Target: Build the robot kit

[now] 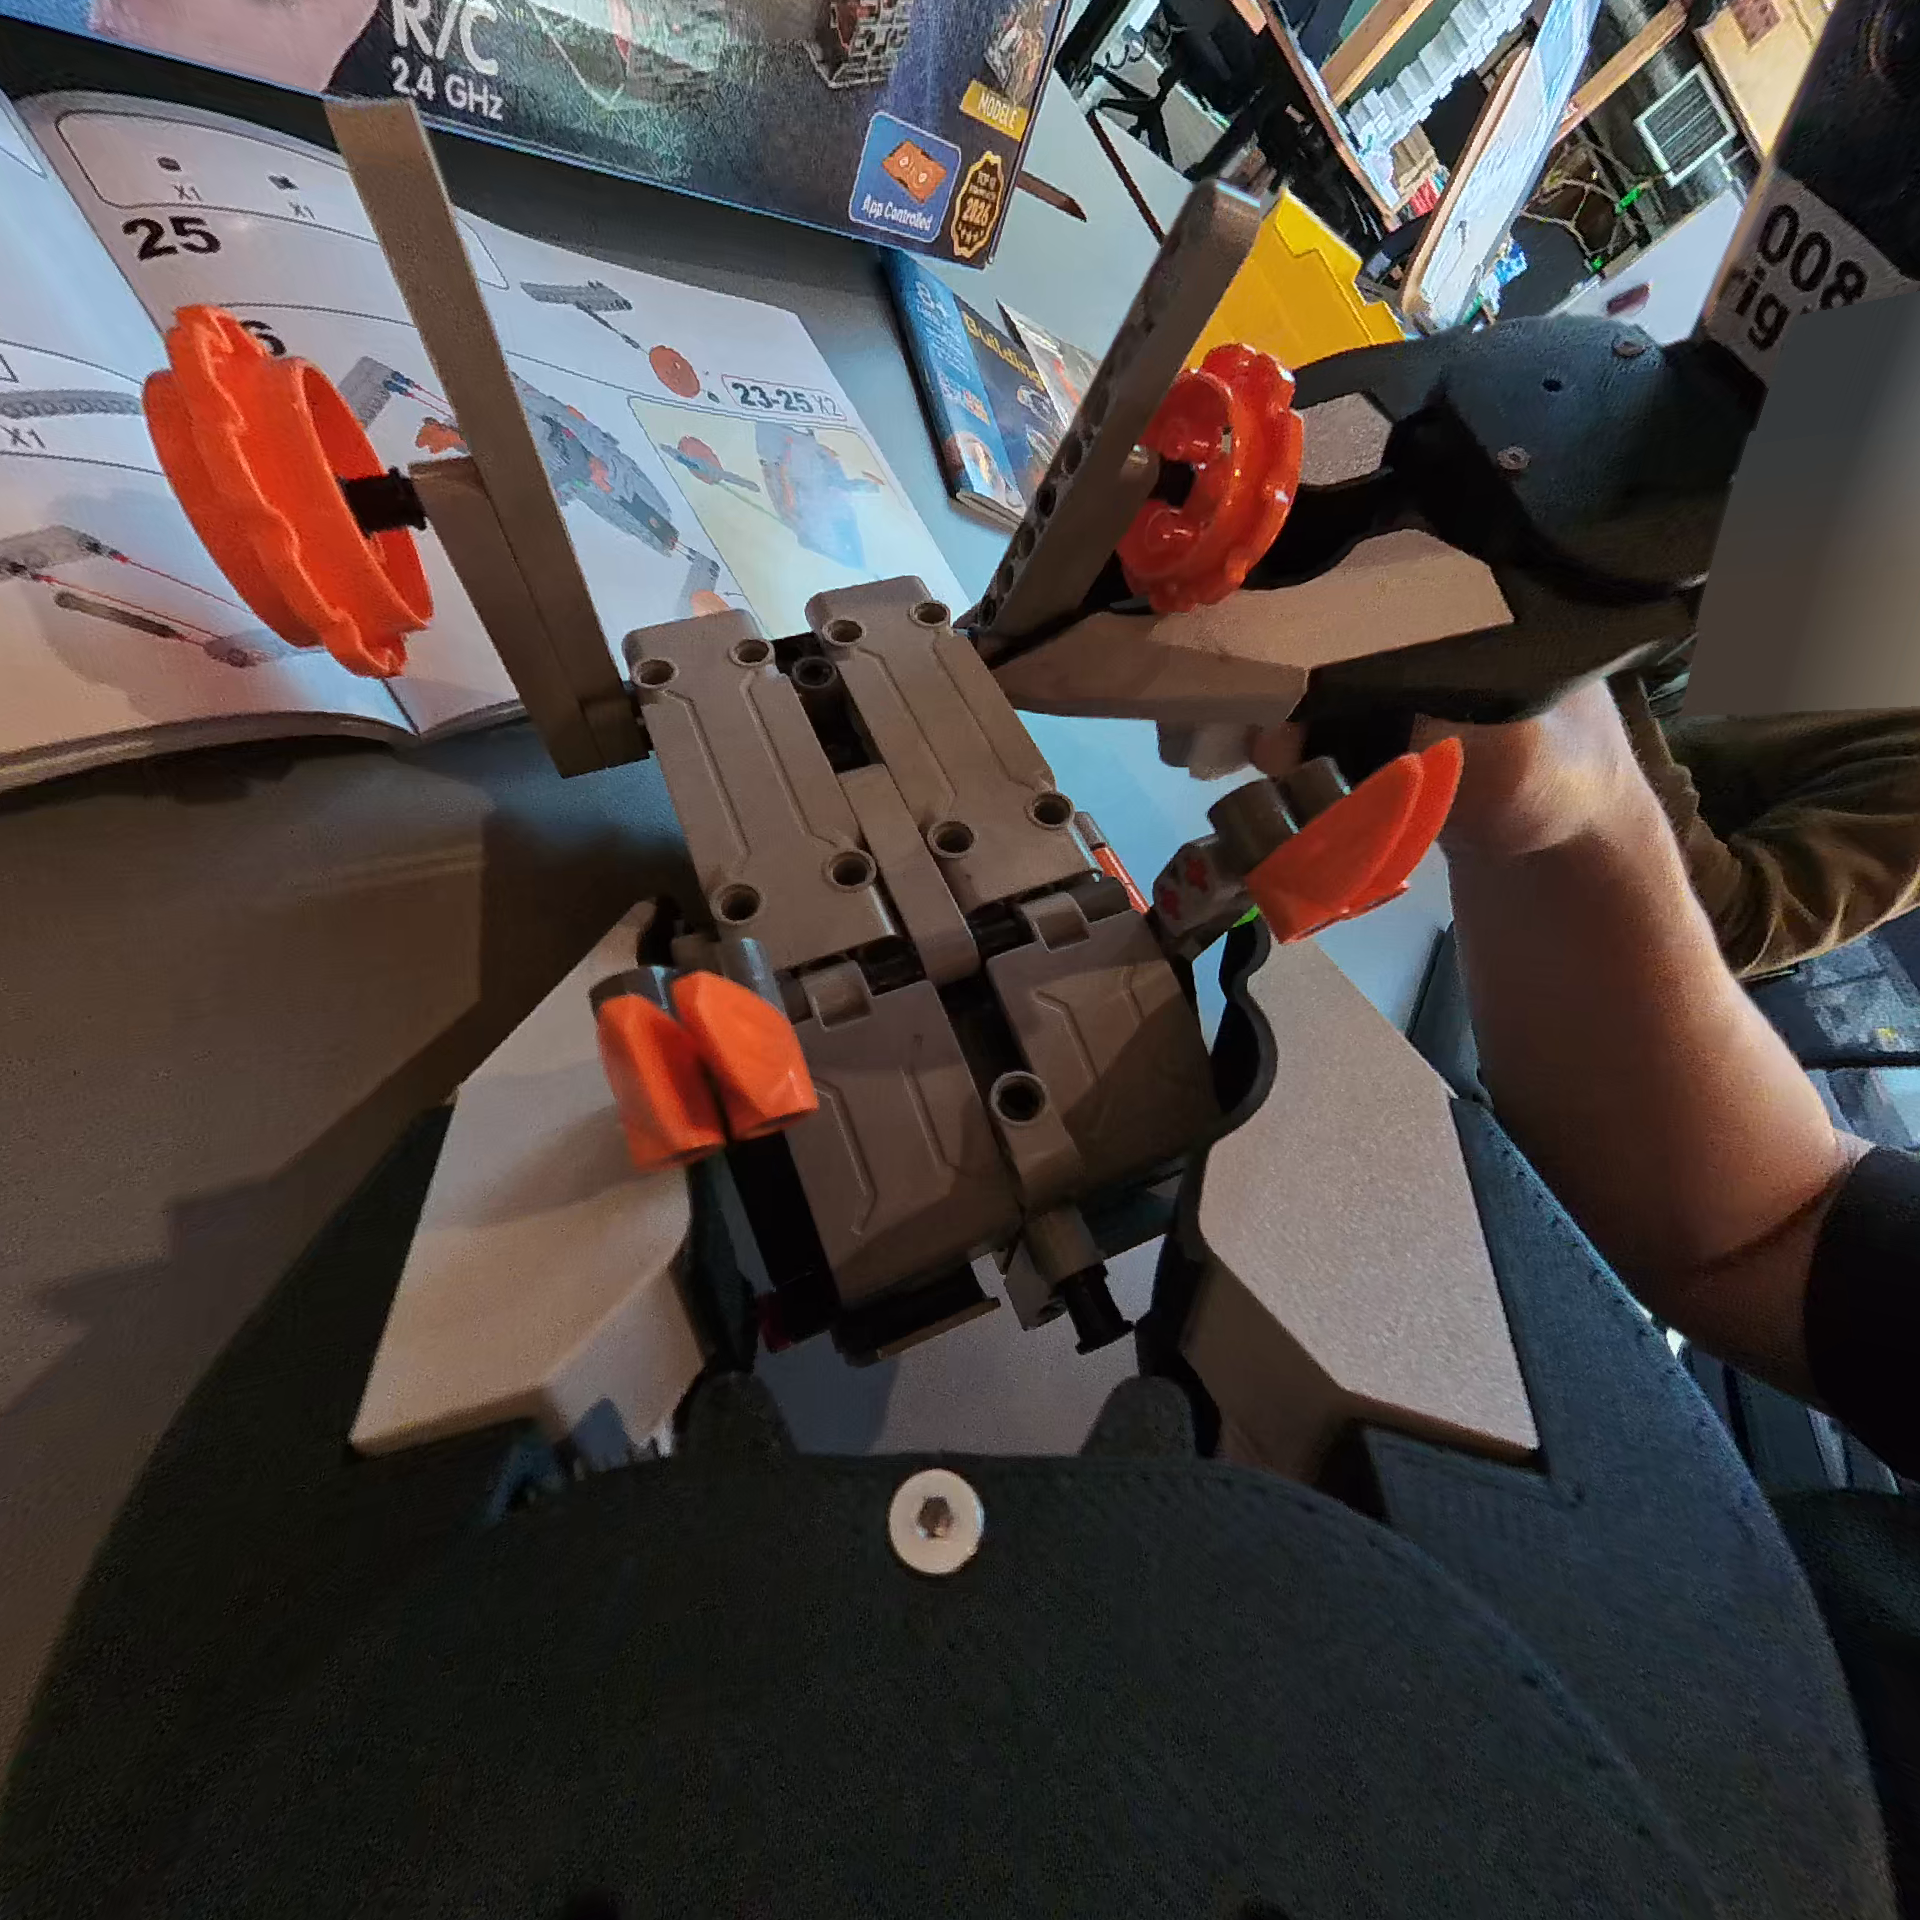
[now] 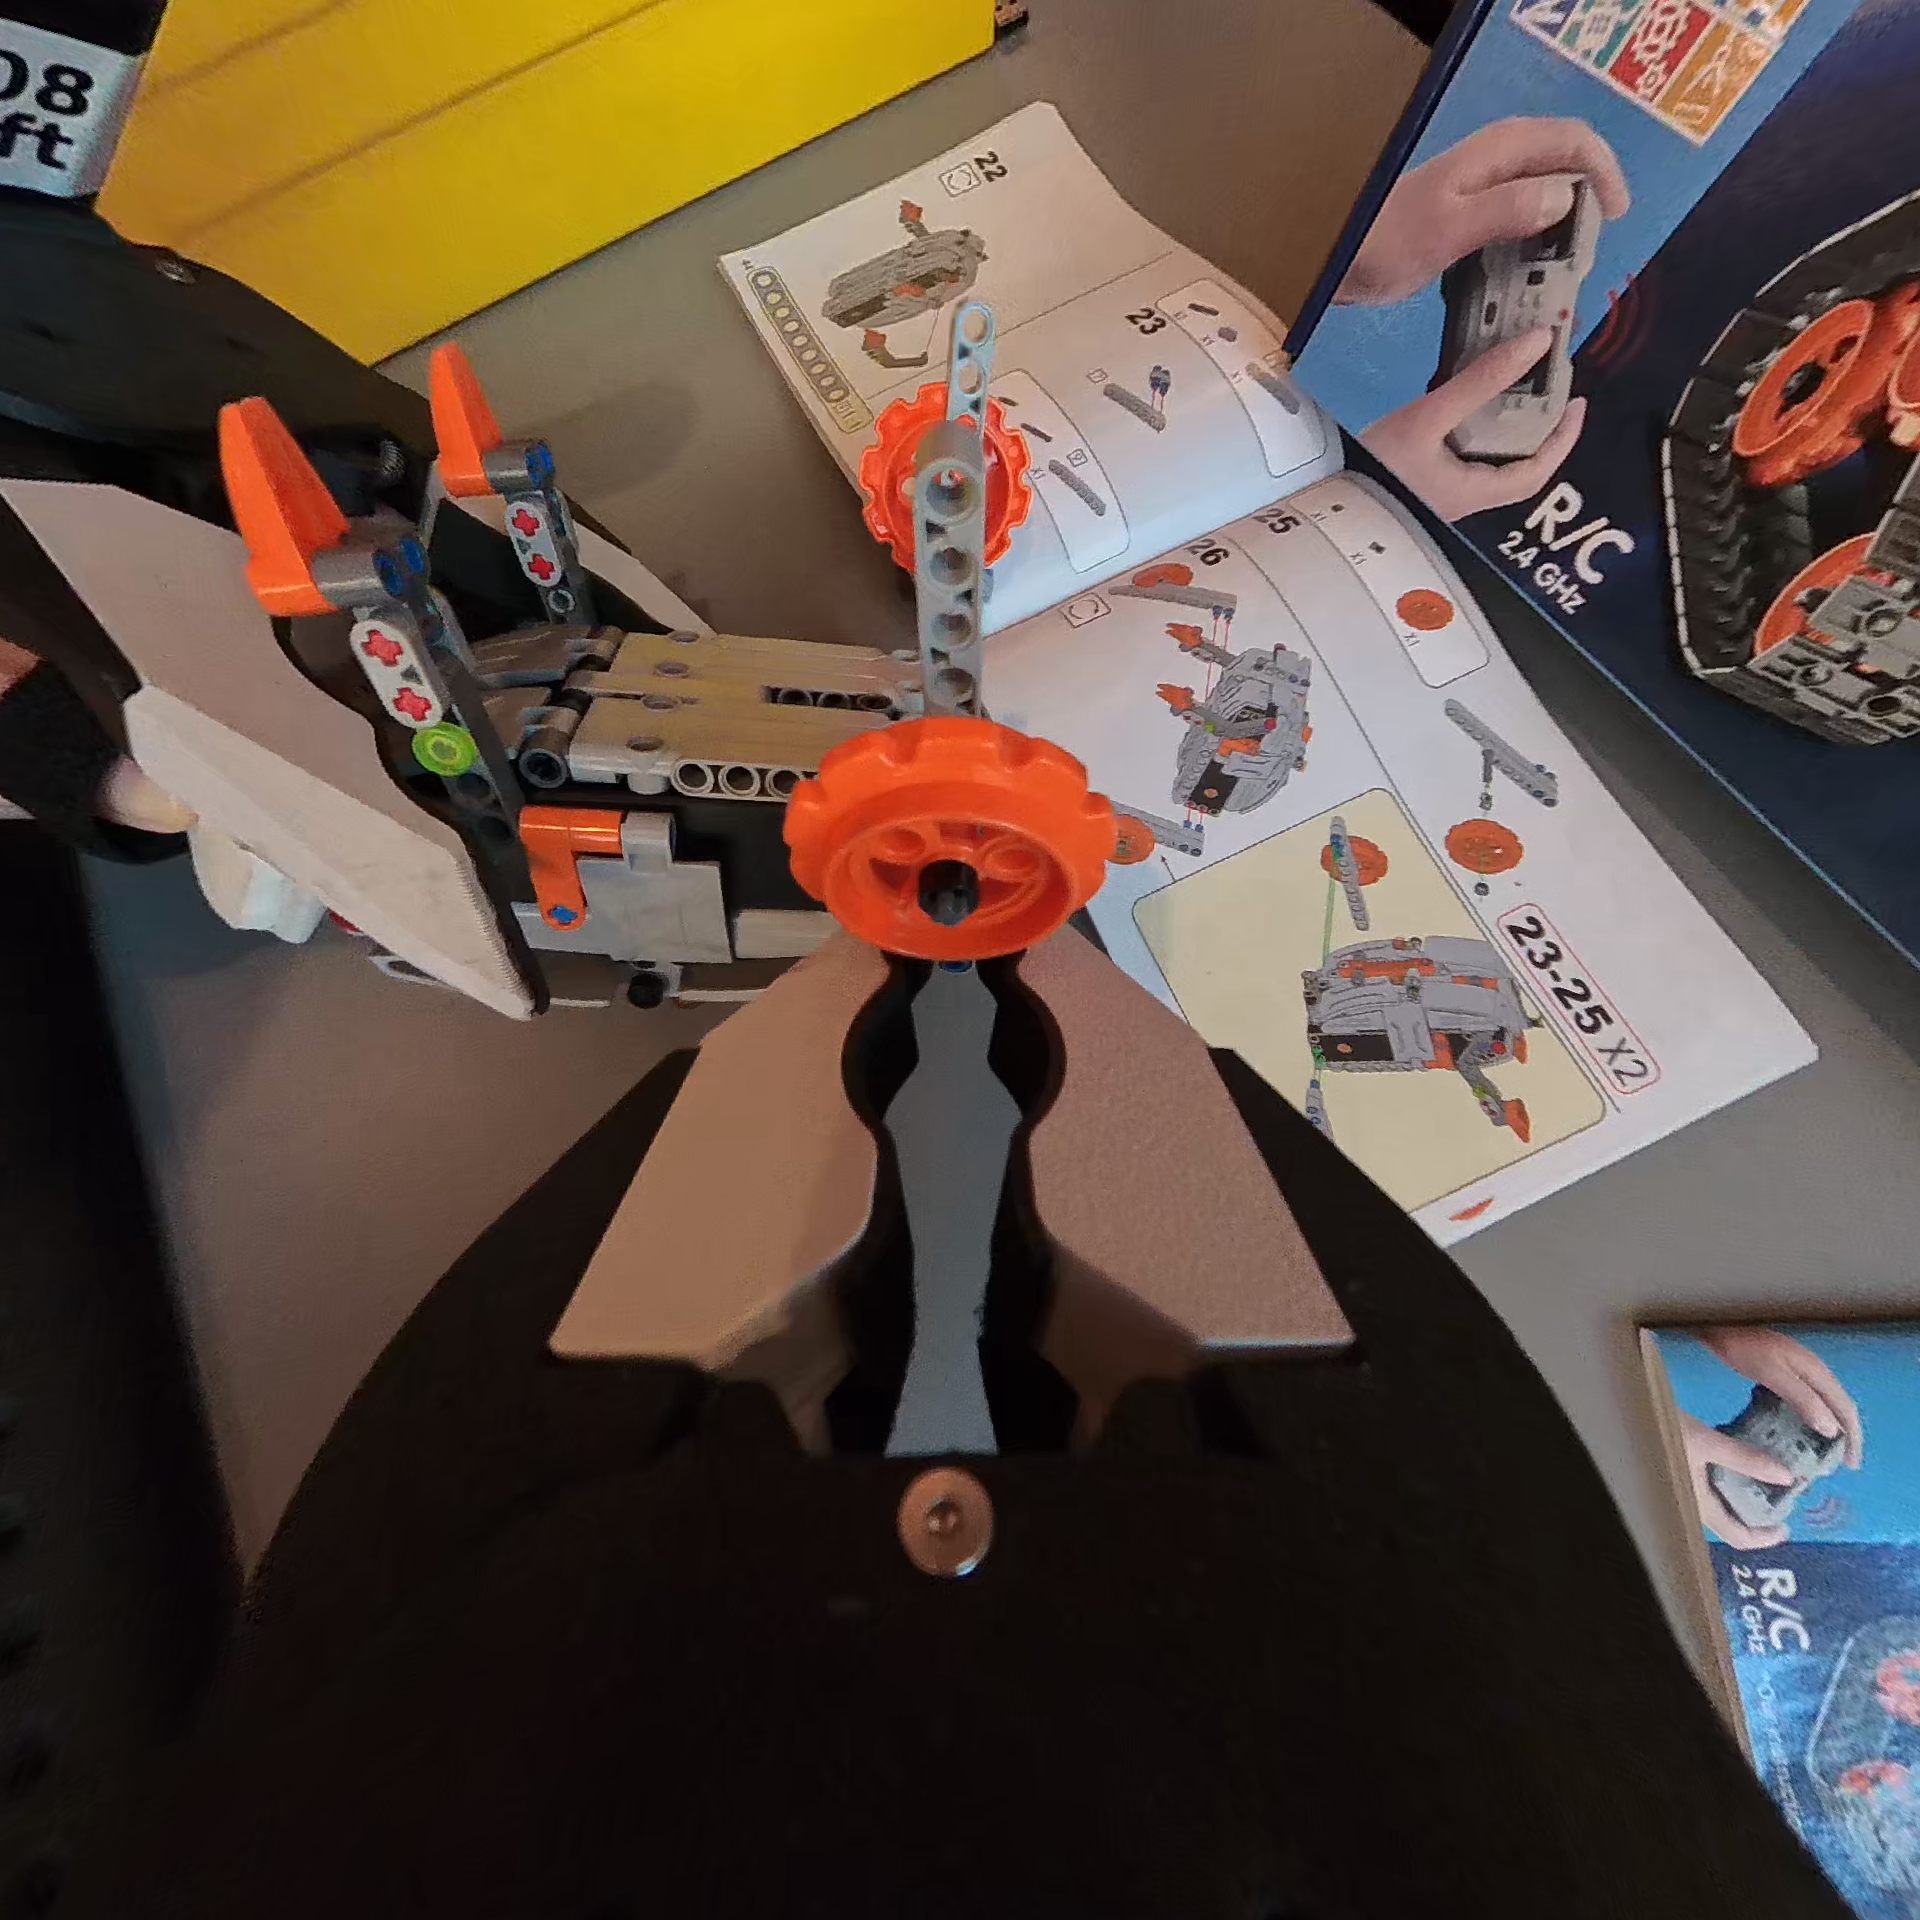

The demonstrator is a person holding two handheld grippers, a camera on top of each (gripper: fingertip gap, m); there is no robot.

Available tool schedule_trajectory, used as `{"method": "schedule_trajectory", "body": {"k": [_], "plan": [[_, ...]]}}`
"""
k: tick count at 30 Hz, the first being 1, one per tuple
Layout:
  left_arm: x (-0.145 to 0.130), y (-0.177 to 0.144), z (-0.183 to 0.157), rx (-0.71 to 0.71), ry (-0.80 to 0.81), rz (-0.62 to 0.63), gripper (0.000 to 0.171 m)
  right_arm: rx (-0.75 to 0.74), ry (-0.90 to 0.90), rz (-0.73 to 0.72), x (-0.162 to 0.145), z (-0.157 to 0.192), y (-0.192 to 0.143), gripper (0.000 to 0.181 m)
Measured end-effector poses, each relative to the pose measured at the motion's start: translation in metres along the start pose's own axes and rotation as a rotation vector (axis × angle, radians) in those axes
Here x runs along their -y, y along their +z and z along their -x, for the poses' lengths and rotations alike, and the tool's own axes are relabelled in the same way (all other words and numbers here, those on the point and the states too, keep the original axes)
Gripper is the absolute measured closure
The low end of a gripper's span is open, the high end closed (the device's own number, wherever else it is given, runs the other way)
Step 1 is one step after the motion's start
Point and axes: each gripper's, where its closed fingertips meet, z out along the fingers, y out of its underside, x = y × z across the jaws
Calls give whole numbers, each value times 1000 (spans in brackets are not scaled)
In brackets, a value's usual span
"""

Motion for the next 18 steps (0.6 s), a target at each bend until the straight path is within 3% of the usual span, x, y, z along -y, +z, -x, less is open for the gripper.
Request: {"method": "schedule_trajectory", "body": {"k": [12, 18], "plan": [[0, 1, 1, 14, 12, 12, 69, 149, 60, 84, -1, -1, 2, 175], [-2, 3, -1, 51, 63, 32, 68, 152, 52, 166, -3, 0, 6, 175]]}}
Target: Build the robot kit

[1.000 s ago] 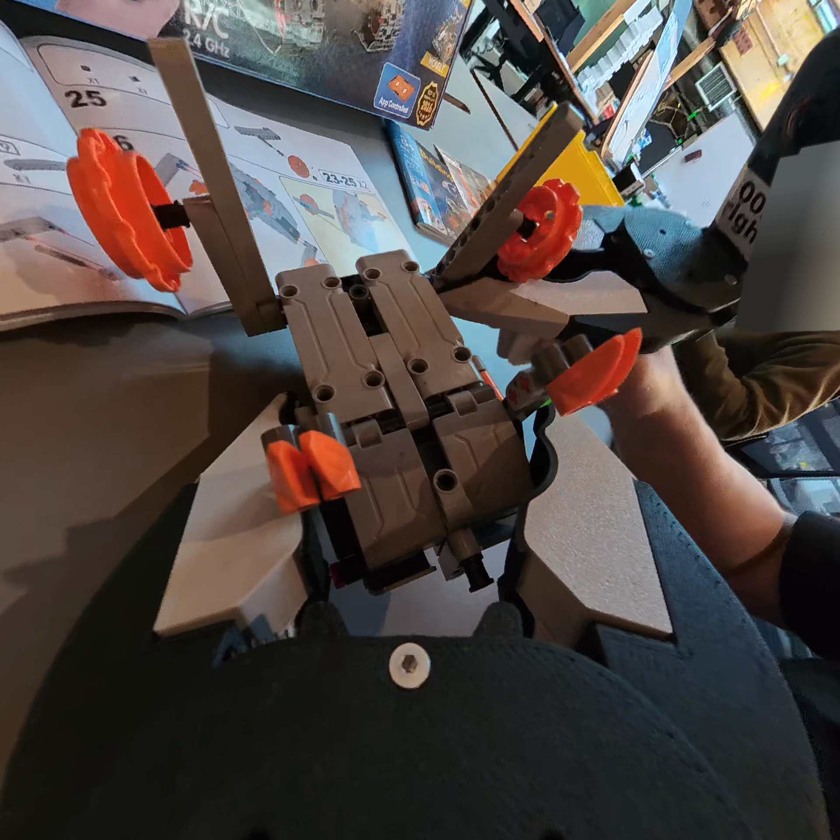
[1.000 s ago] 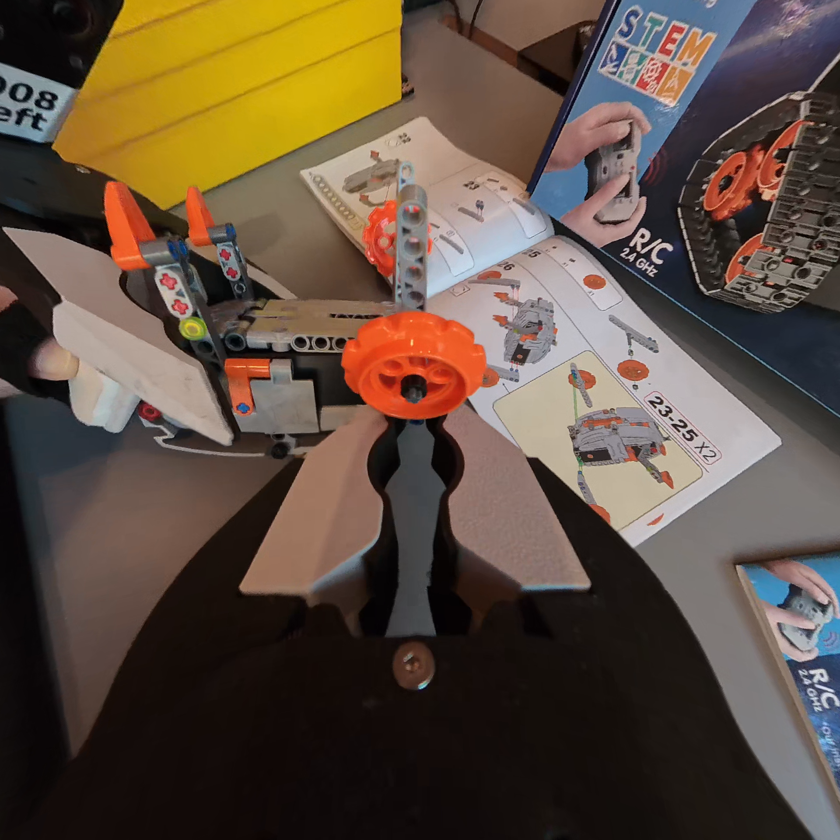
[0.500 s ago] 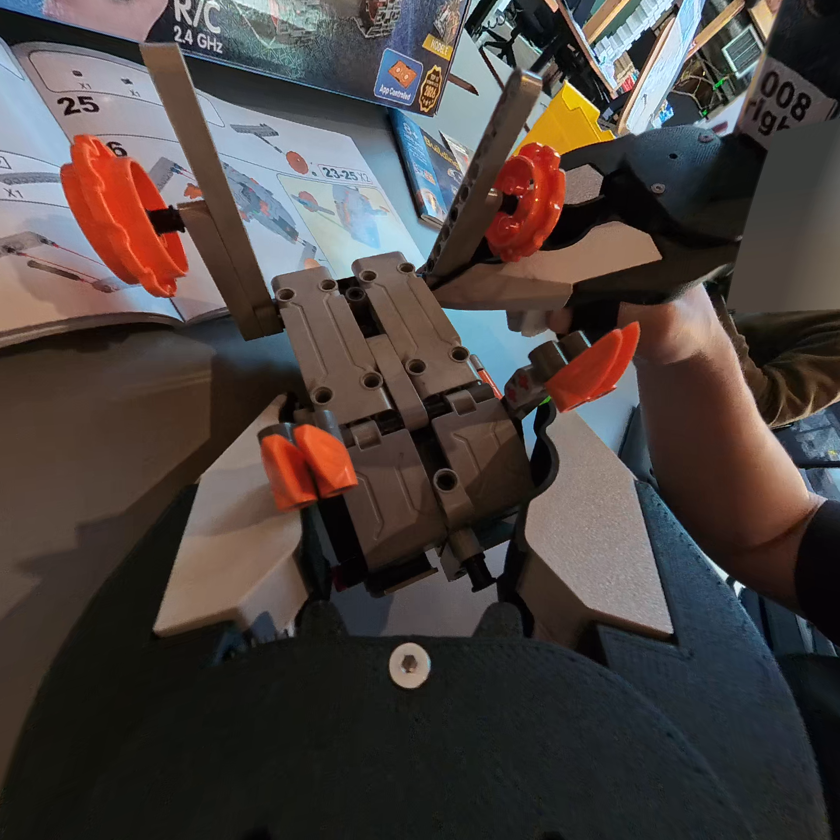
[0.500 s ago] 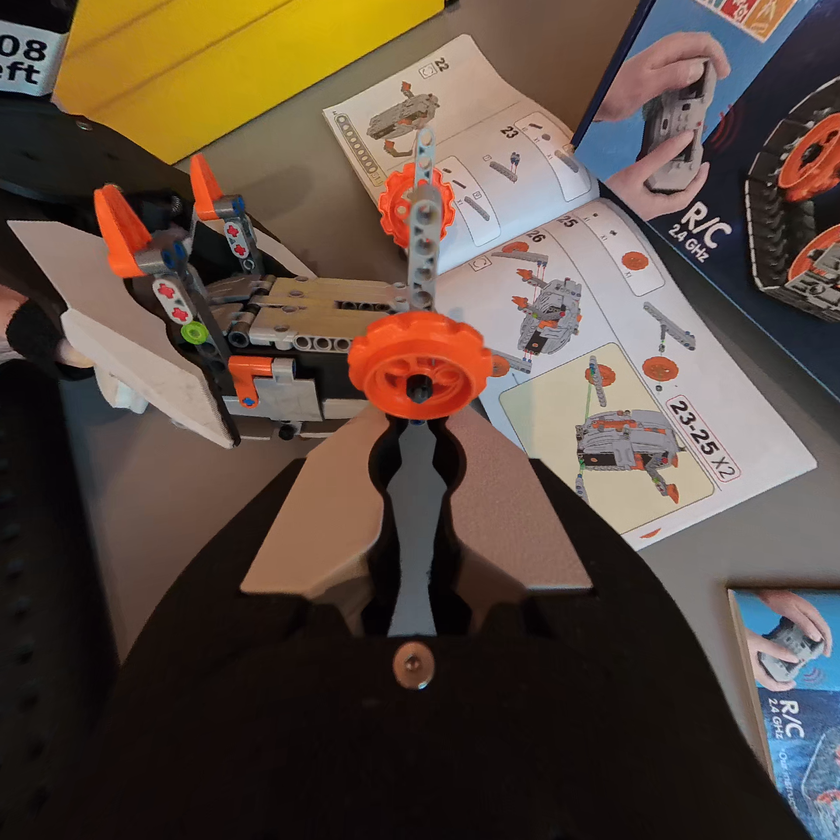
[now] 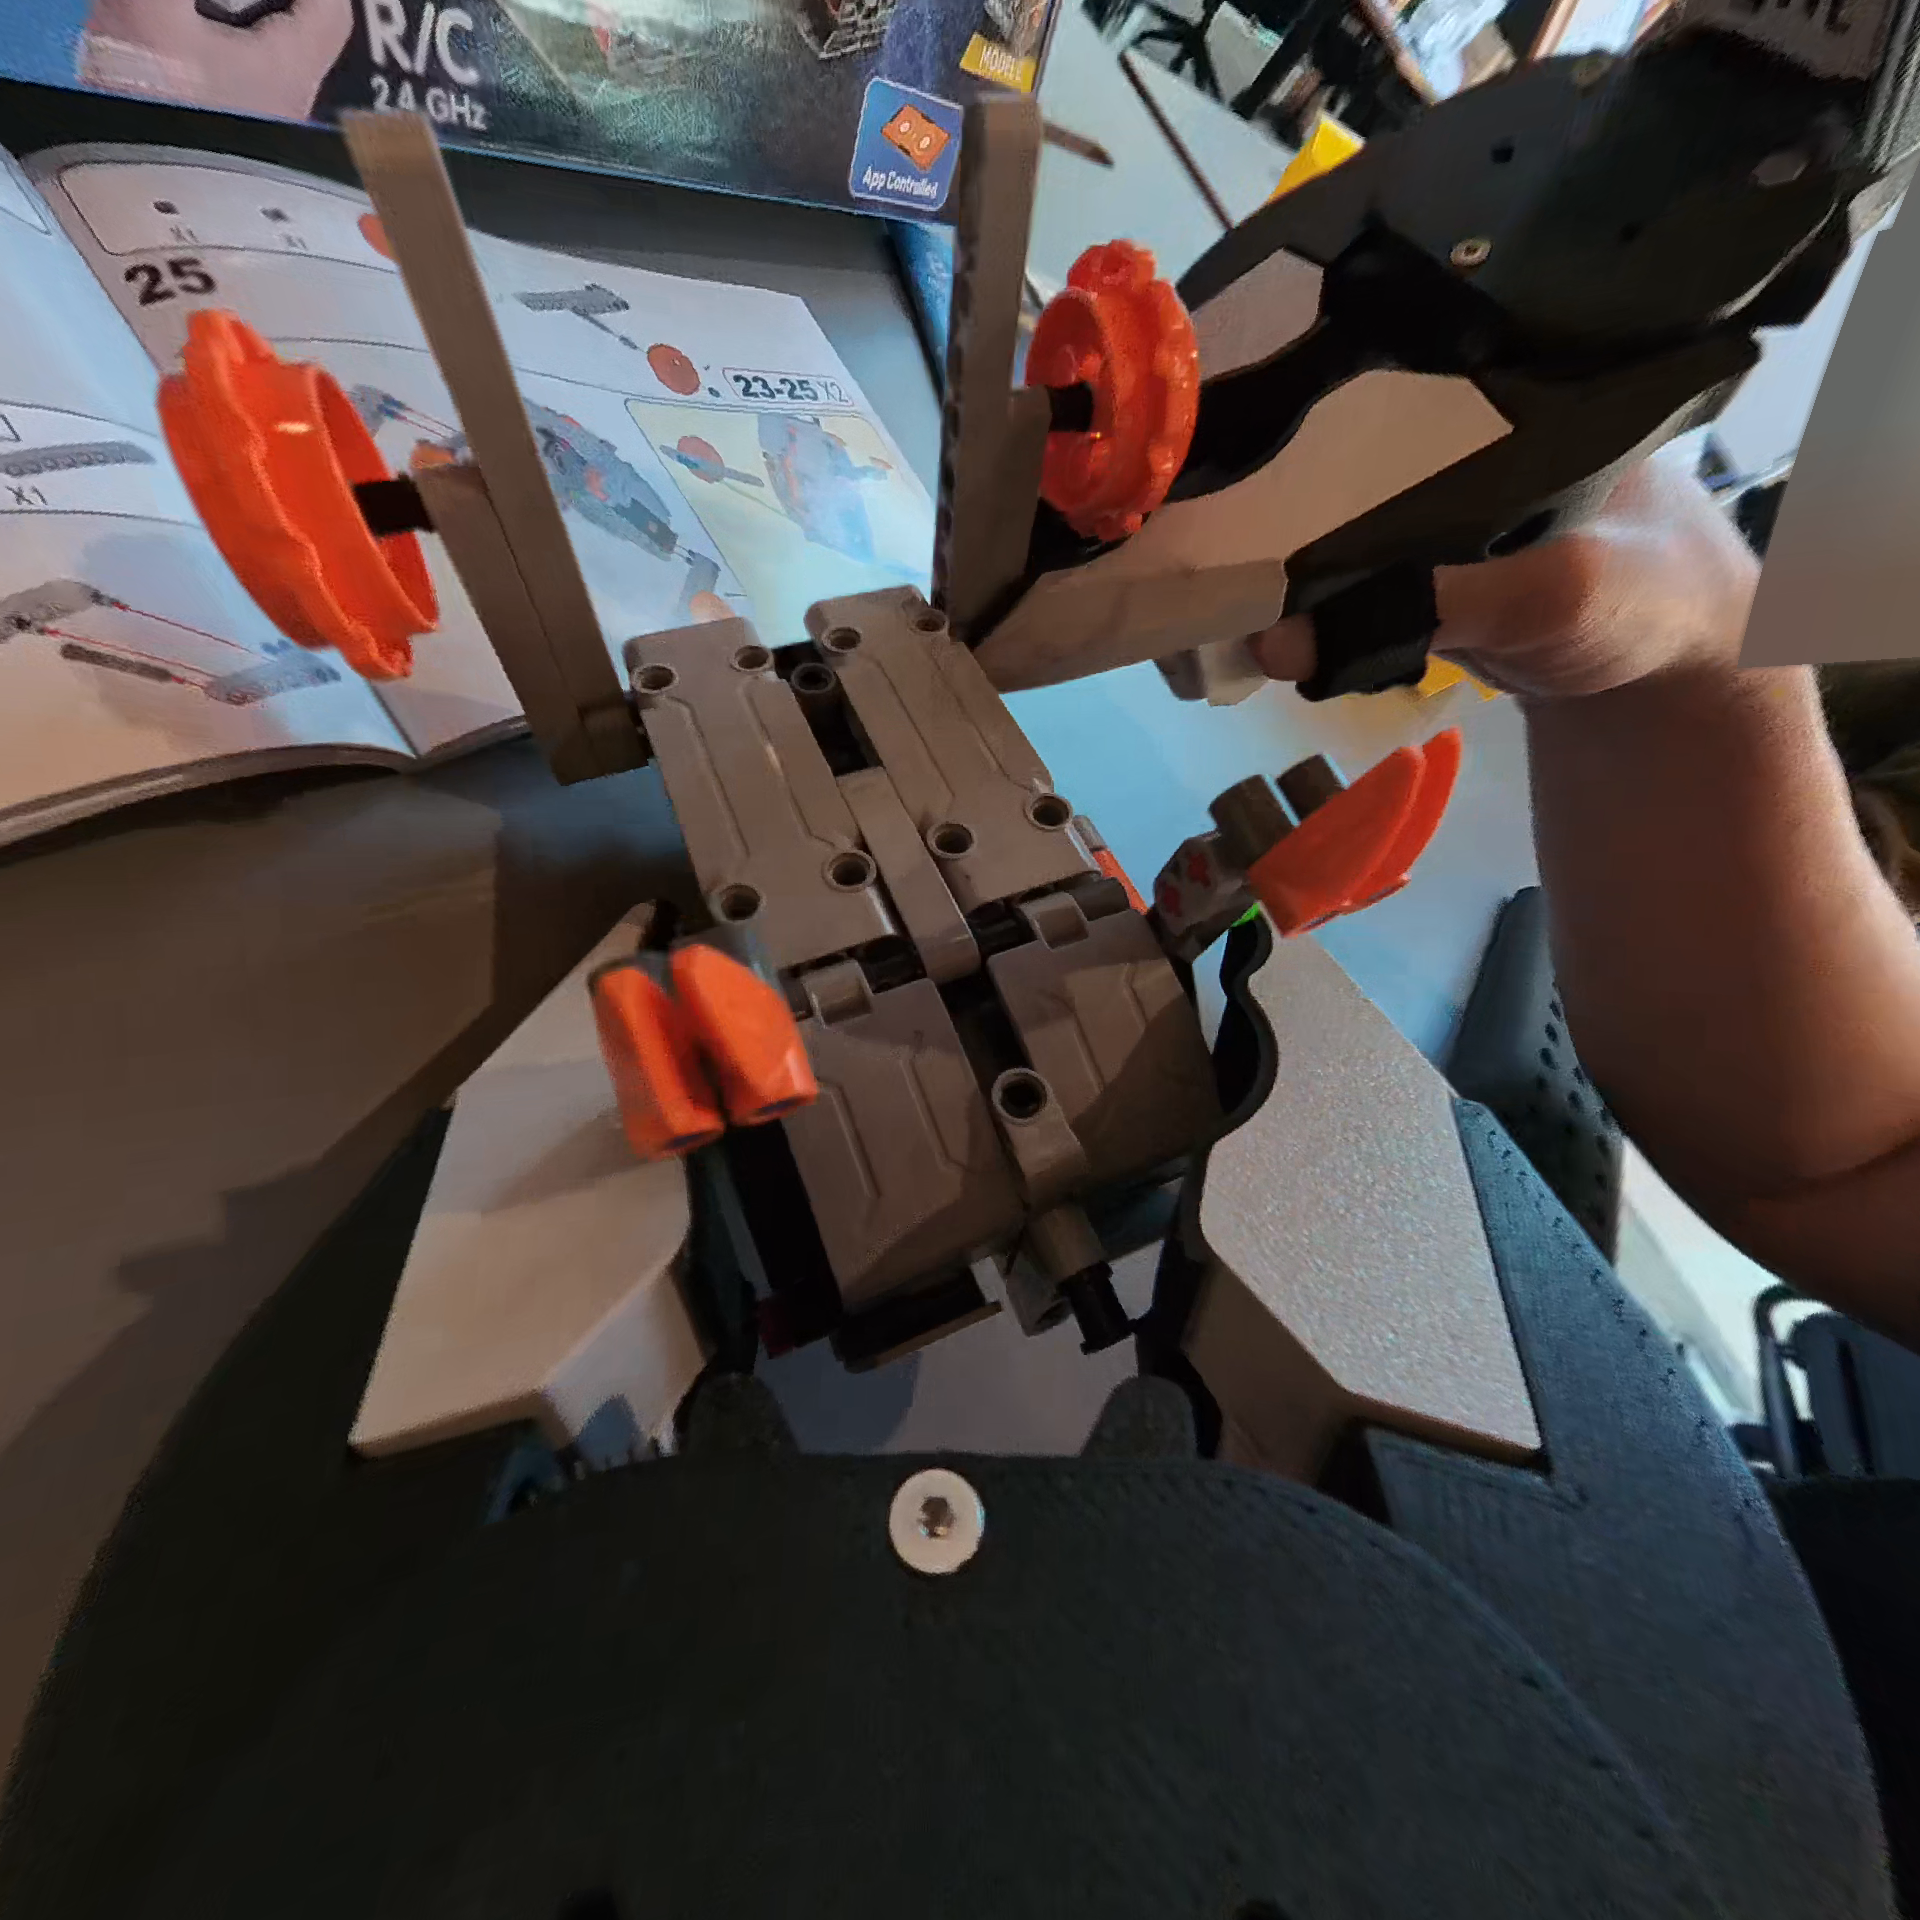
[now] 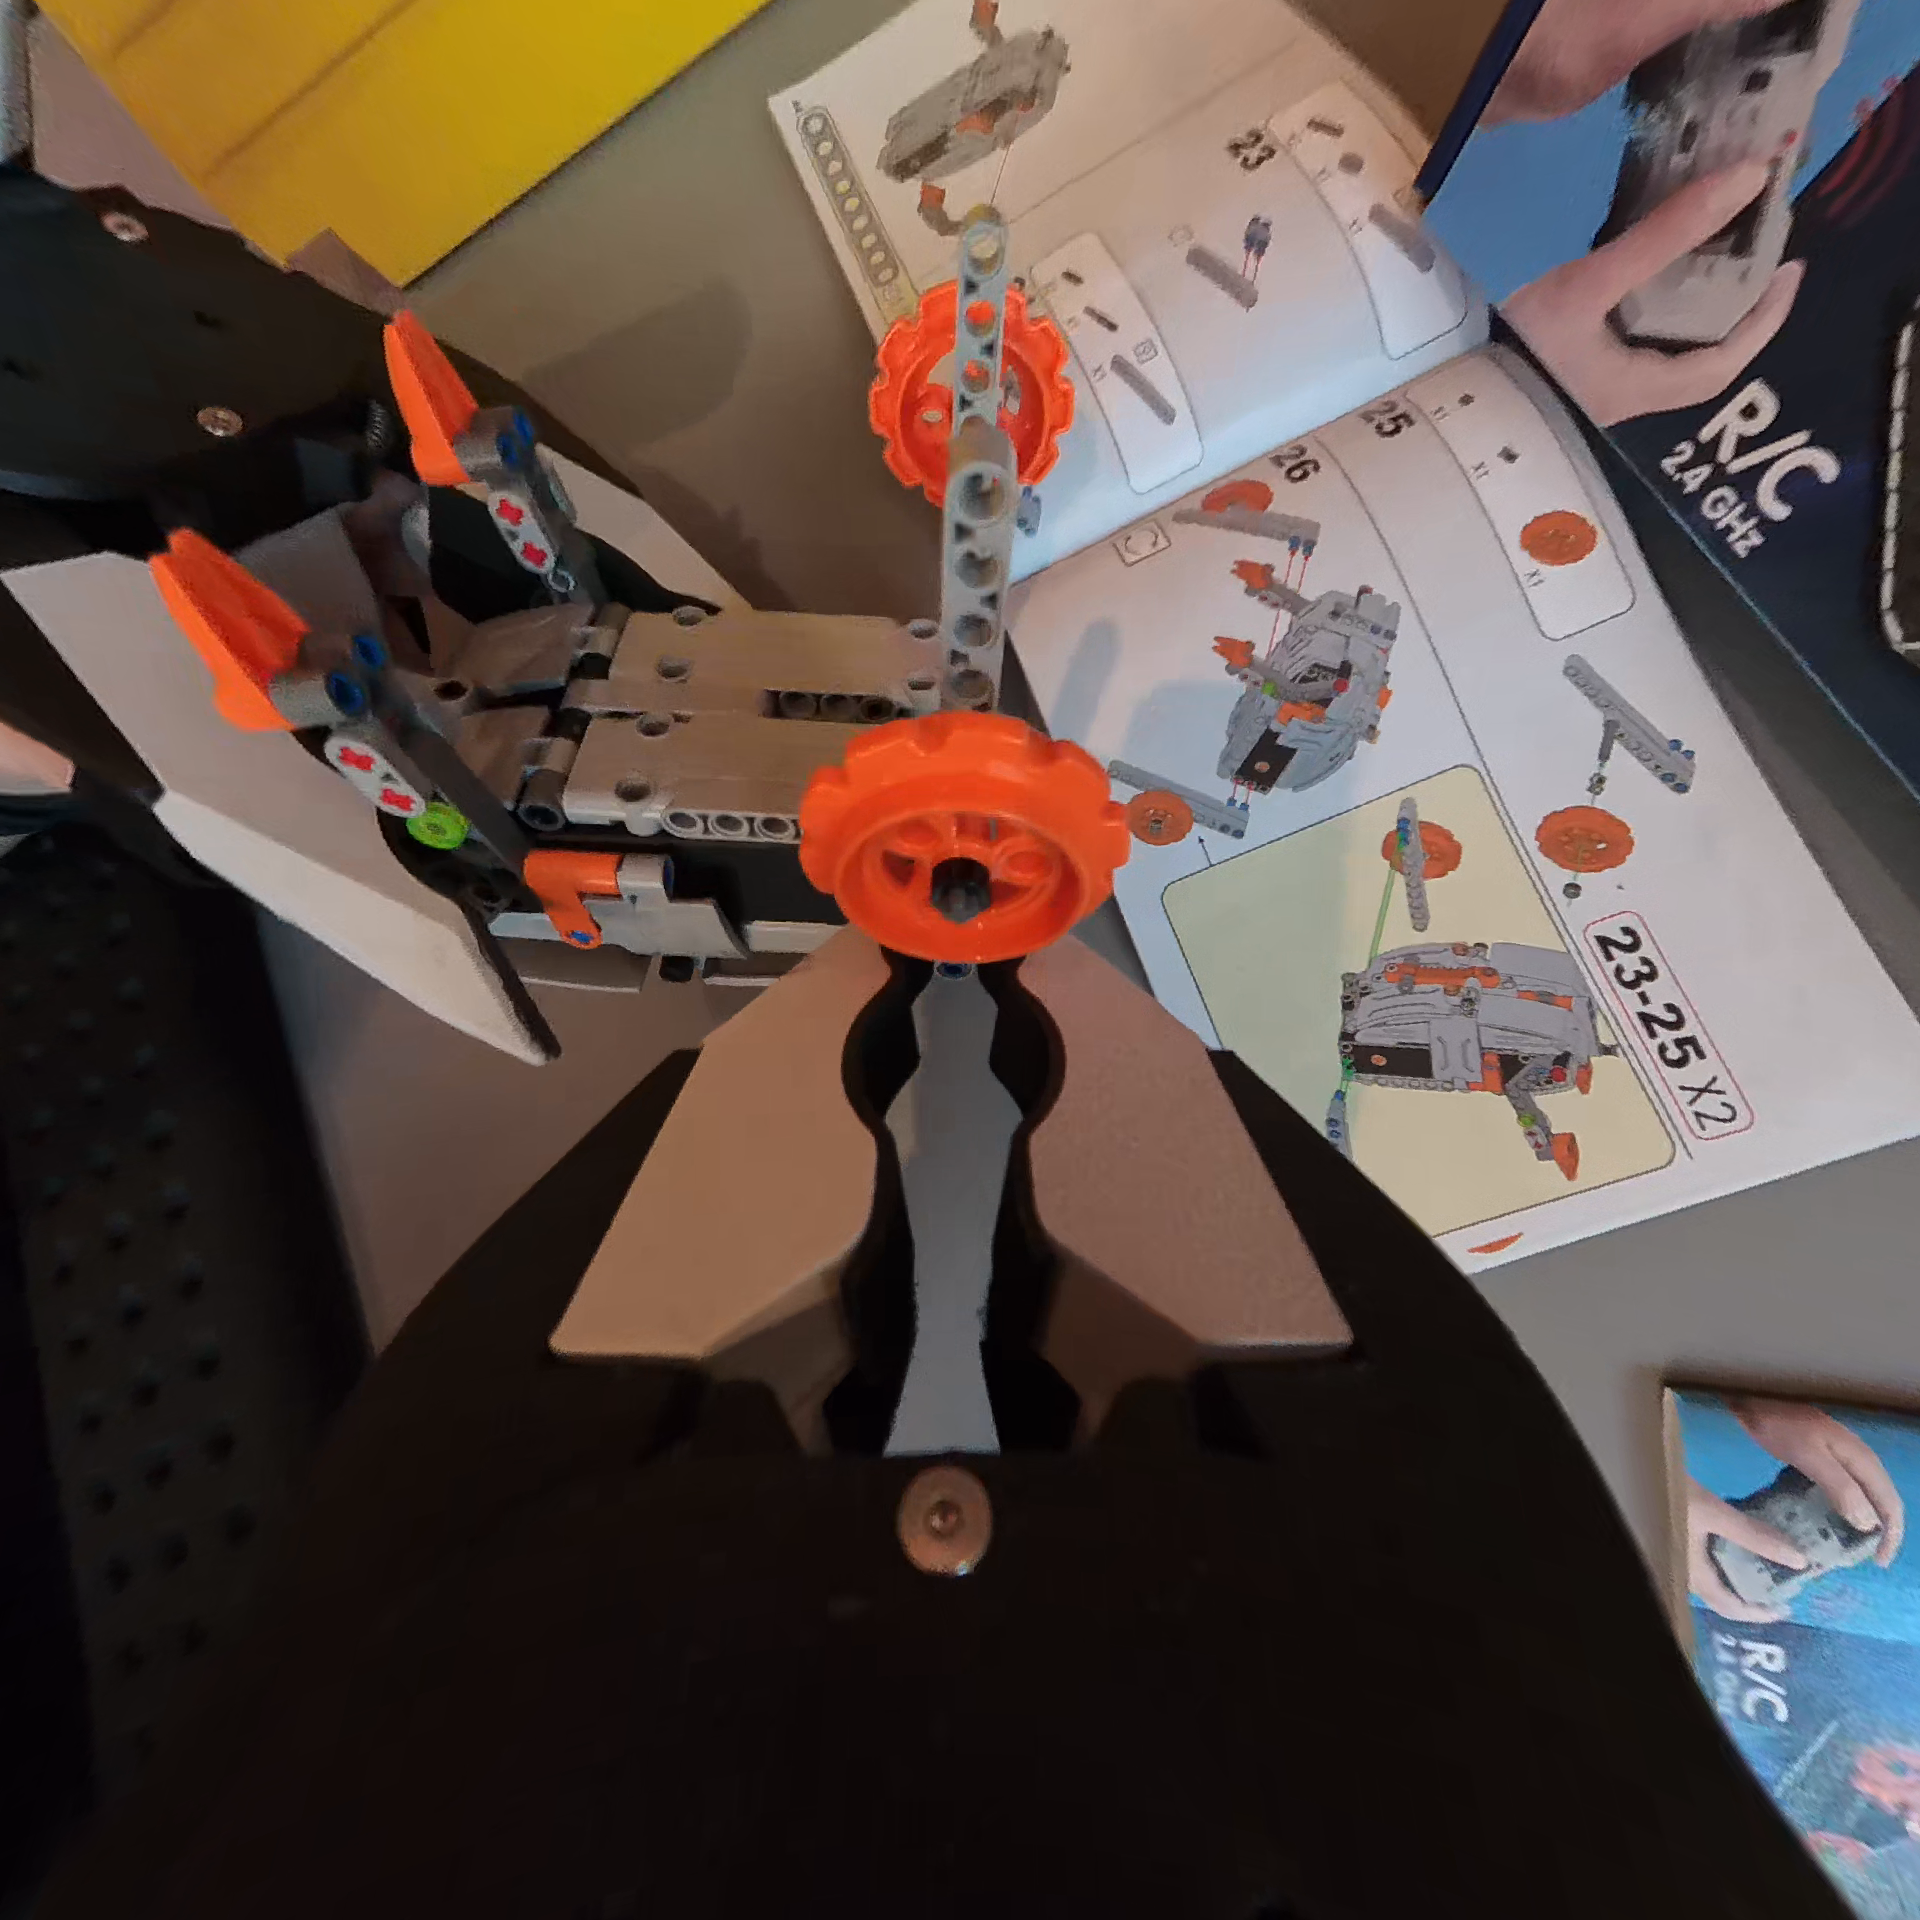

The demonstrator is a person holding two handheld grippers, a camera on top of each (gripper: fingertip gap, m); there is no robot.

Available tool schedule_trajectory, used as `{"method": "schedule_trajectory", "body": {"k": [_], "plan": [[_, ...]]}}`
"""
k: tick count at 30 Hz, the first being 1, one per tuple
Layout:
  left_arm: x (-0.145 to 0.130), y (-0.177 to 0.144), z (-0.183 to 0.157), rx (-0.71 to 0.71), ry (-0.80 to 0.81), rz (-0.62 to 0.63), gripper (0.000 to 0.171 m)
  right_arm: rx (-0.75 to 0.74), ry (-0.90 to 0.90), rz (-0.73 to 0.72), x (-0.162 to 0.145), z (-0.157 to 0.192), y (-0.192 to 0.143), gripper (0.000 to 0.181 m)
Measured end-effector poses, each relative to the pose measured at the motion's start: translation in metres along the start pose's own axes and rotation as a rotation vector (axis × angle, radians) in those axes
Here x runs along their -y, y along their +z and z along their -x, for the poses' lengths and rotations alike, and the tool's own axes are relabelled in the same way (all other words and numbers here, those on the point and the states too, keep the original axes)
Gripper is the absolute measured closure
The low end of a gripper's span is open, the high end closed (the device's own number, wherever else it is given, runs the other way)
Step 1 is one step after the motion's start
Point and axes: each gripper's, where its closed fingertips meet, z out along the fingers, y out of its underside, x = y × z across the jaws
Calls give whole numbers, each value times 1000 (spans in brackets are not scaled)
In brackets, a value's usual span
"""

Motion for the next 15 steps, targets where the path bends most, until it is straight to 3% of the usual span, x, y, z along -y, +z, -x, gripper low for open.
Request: {"method": "schedule_trajectory", "body": {"k": [7, 12, 15], "plan": [[3, -3, 3, -14, -42, -36, 69, -3, 4, -21, 3, 1, 2, 175], [5, -7, 4, -62, -92, -88, 69, 43, 14, -134, 7, 4, 3, 172], [2, -11, 5, -90, -110, -80, 70, 131, 1, -201, 2, 15, 4, 159]]}}
